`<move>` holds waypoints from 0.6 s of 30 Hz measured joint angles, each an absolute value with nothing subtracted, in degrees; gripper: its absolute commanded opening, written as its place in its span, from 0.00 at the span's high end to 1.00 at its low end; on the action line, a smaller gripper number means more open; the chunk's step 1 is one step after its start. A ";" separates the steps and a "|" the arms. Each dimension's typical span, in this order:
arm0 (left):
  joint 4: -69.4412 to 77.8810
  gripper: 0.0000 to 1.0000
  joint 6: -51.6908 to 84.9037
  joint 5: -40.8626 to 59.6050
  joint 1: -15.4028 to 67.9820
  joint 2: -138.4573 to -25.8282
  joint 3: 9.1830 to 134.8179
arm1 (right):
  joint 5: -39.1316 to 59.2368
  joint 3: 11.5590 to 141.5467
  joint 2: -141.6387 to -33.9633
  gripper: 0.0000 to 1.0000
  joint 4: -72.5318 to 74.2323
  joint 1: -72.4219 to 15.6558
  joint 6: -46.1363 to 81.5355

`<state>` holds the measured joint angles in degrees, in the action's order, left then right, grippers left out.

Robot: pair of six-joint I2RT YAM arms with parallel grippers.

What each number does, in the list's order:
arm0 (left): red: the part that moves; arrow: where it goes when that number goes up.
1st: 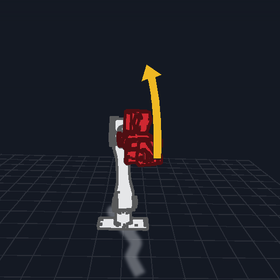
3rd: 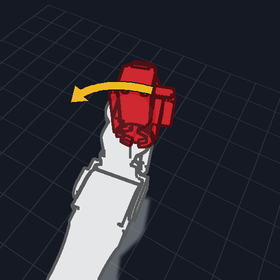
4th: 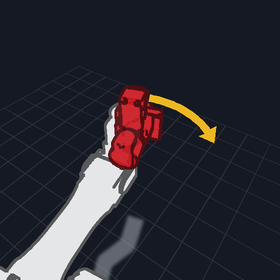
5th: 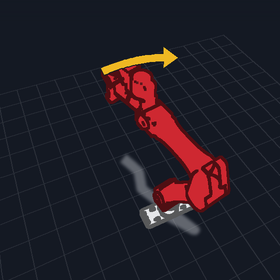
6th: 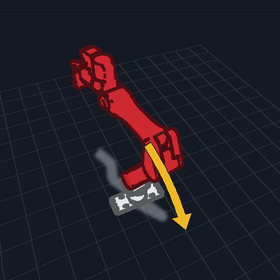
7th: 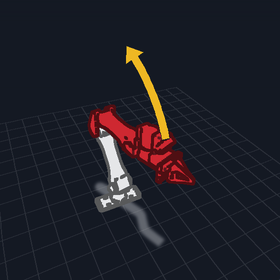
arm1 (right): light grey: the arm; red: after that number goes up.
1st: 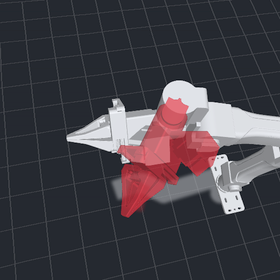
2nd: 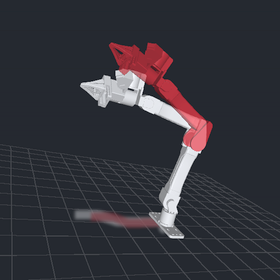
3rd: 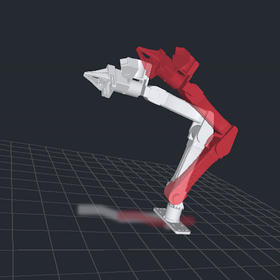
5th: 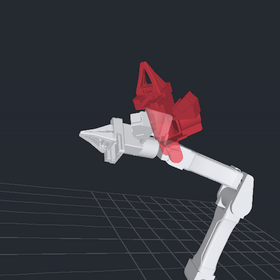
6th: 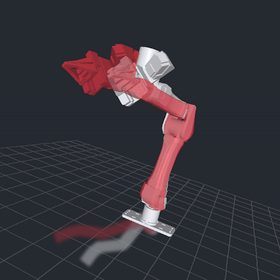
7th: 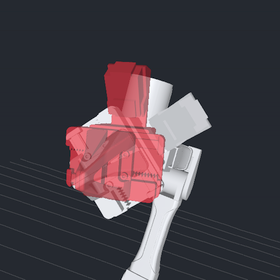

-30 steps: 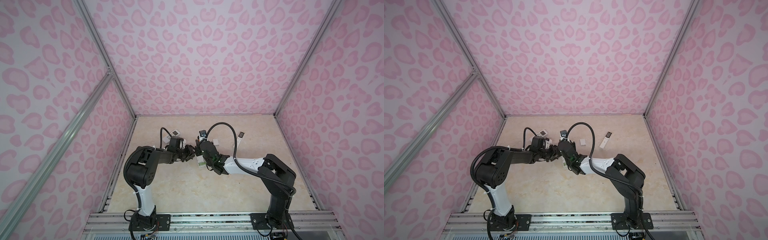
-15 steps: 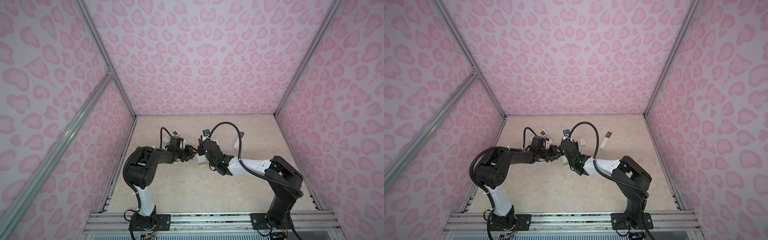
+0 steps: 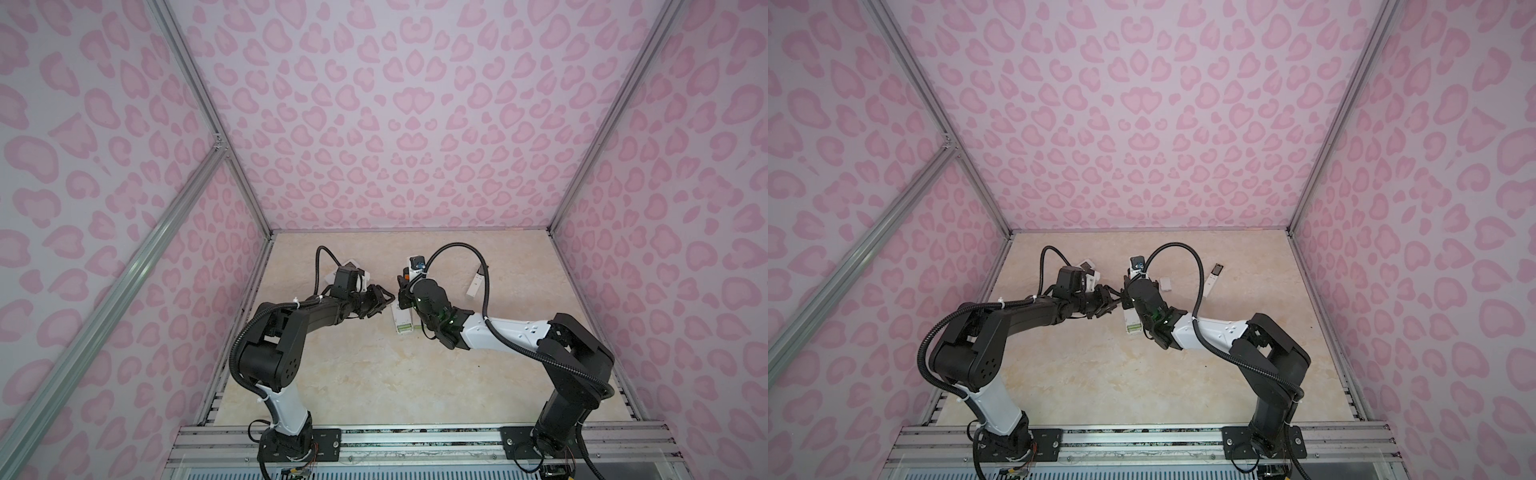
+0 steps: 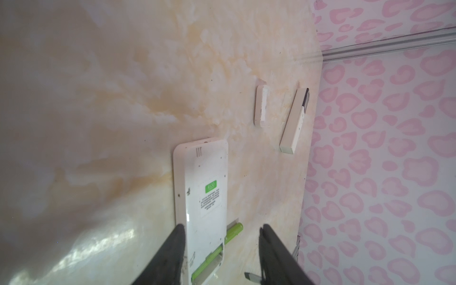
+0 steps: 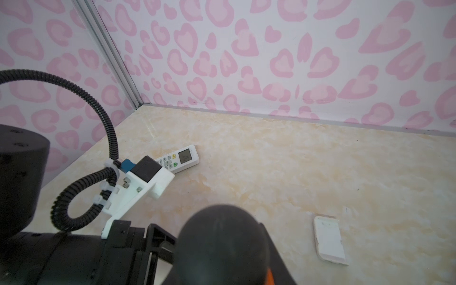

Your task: Unload the batteries from the remote control

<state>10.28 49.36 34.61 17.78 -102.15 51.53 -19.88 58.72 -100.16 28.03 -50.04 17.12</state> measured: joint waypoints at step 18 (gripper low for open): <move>8.60 0.55 48.42 36.88 19.70 -116.33 63.81 | -19.03 51.57 -95.07 1.00 28.18 -48.58 18.94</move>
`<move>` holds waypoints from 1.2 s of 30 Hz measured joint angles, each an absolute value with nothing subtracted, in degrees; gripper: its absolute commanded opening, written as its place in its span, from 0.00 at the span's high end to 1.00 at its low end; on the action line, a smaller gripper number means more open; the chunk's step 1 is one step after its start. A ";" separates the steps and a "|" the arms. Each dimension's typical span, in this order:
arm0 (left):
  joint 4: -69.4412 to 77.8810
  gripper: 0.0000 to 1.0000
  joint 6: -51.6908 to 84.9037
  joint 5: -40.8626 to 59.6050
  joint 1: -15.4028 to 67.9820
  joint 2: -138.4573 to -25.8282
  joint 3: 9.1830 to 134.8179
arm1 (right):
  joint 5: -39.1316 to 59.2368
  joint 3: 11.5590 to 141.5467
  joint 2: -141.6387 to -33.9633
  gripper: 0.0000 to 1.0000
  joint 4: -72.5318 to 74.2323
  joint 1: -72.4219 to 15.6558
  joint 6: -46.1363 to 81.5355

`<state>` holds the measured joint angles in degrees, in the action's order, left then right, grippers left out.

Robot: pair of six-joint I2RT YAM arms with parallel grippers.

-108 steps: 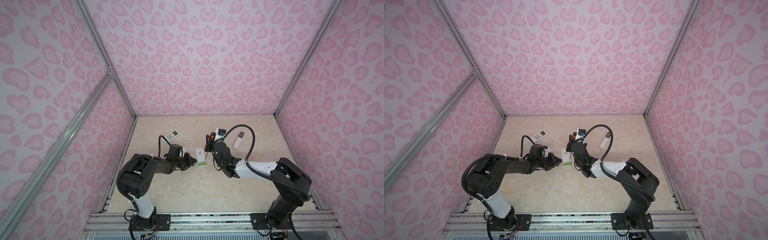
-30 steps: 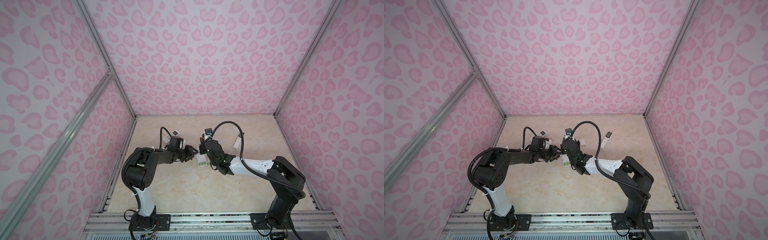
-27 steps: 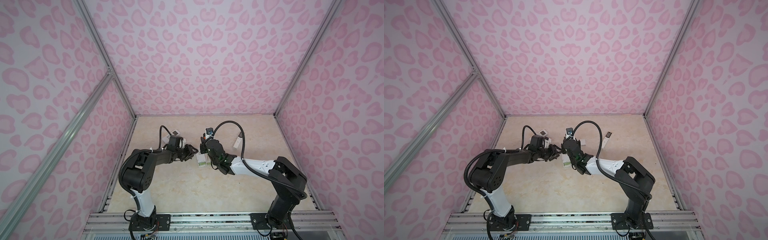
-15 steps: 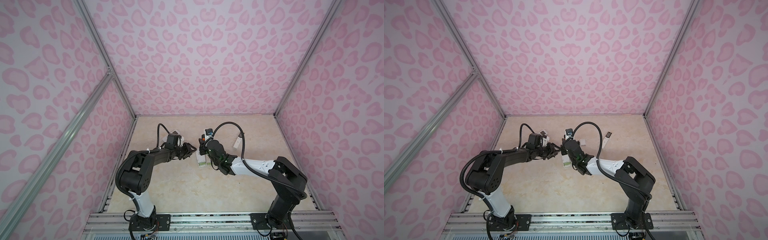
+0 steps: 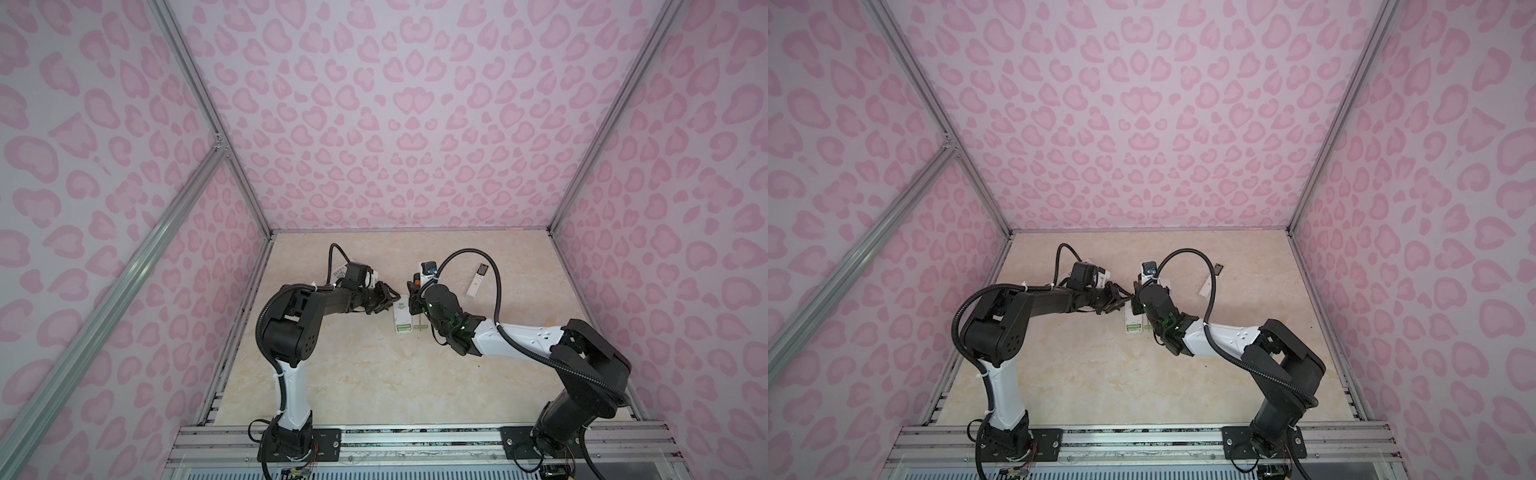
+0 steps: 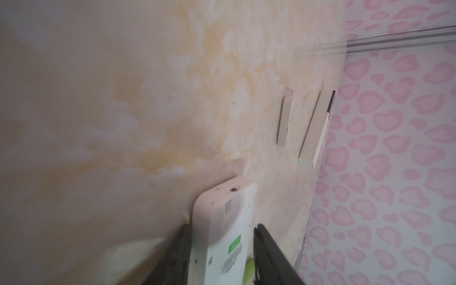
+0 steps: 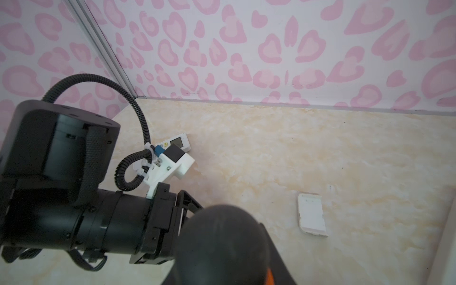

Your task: Unload the batteries from the remote control

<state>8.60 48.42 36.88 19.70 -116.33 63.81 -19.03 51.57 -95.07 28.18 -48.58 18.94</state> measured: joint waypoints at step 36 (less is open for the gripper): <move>-7.97 0.53 43.11 29.91 14.37 -78.78 42.94 | 10.61 68.69 -111.42 1.00 35.18 -44.64 14.28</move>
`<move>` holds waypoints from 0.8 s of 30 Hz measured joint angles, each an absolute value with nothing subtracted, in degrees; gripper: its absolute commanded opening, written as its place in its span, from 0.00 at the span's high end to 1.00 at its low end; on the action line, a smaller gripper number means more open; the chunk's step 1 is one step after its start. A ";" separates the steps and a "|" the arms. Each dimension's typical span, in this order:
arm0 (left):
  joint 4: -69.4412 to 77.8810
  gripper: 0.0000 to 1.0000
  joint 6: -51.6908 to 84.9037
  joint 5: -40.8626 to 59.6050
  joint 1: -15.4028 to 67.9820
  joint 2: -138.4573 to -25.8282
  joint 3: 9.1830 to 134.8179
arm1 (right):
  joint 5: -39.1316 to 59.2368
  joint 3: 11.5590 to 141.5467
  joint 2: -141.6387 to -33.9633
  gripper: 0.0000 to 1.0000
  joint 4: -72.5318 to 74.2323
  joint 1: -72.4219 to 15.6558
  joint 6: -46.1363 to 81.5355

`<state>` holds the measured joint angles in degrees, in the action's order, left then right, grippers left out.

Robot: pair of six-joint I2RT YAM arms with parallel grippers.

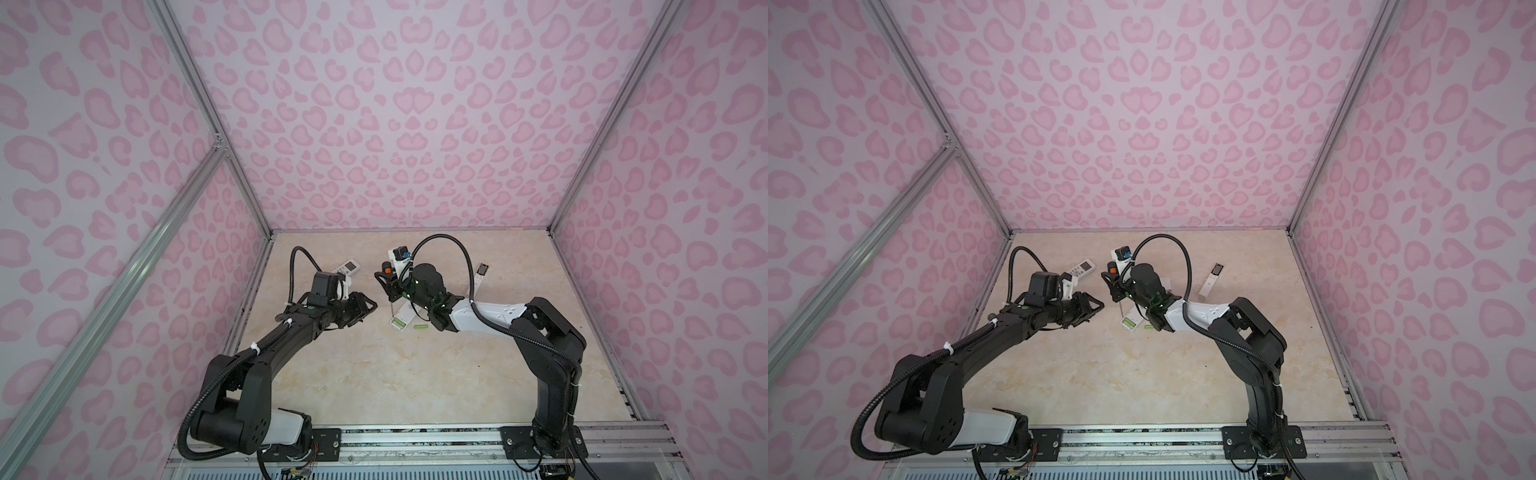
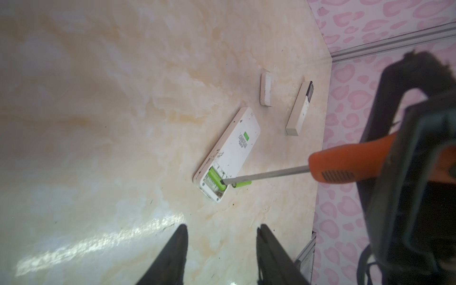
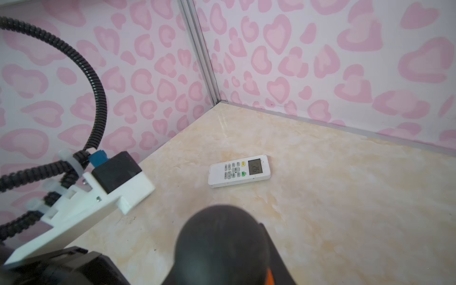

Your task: Unload the batteries from the remote control

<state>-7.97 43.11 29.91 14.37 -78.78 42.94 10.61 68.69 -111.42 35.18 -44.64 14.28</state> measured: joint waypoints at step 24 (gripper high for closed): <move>13.28 0.68 58.83 34.46 19.31 -85.45 31.31 | 13.06 66.02 -112.84 1.00 39.42 -44.25 9.72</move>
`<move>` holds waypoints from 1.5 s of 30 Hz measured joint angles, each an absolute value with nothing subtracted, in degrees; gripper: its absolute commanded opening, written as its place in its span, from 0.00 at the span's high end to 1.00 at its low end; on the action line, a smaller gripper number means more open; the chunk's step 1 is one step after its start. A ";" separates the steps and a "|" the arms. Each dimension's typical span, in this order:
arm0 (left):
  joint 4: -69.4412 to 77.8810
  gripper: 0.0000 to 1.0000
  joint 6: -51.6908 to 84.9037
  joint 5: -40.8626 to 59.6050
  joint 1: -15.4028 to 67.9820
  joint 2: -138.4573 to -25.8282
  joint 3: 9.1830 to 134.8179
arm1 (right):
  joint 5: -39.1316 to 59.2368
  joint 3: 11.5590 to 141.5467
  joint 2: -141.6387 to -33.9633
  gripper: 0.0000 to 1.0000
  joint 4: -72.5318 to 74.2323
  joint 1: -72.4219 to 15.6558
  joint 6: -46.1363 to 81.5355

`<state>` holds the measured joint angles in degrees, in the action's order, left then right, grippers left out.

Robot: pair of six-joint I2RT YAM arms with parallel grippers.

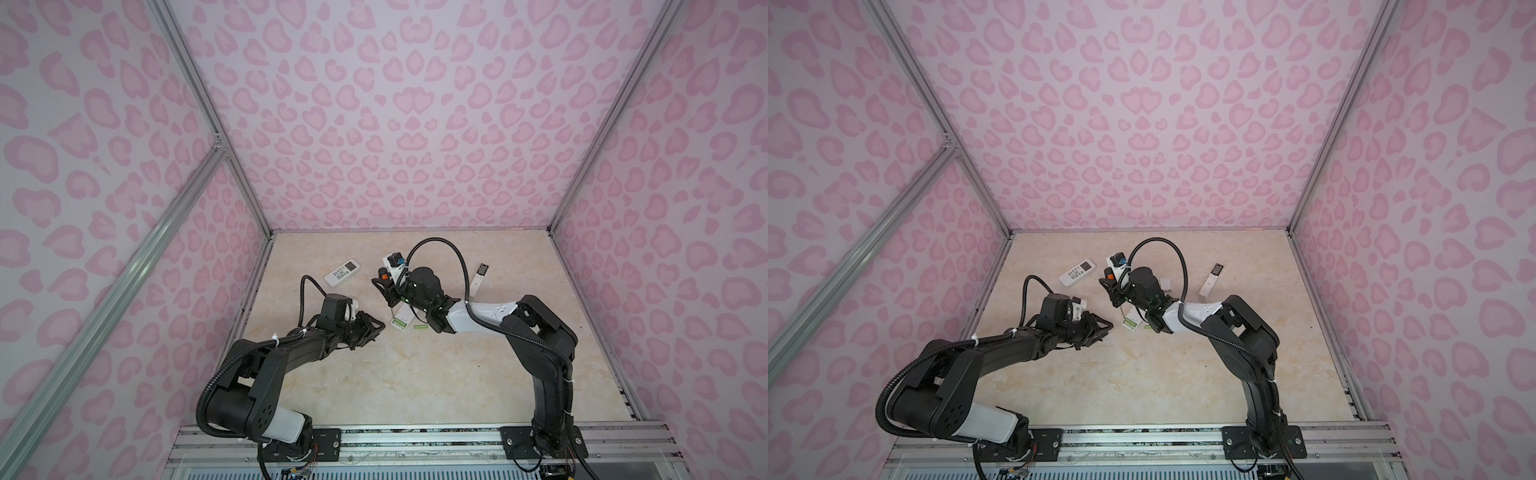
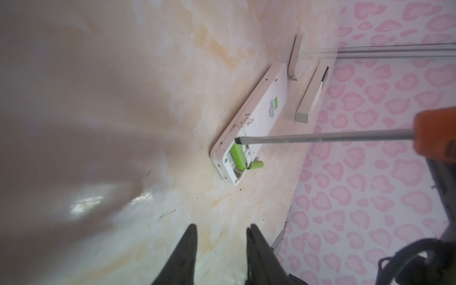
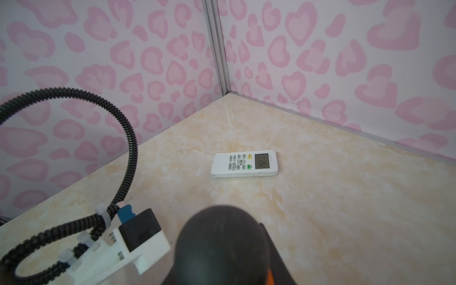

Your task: Unload the batteries from the remote control

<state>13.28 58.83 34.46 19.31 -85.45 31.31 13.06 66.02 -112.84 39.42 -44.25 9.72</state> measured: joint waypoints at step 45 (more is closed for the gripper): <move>20.47 0.71 66.98 30.35 25.80 -95.81 34.39 | 2.00 51.66 -108.20 1.00 52.60 -46.00 11.38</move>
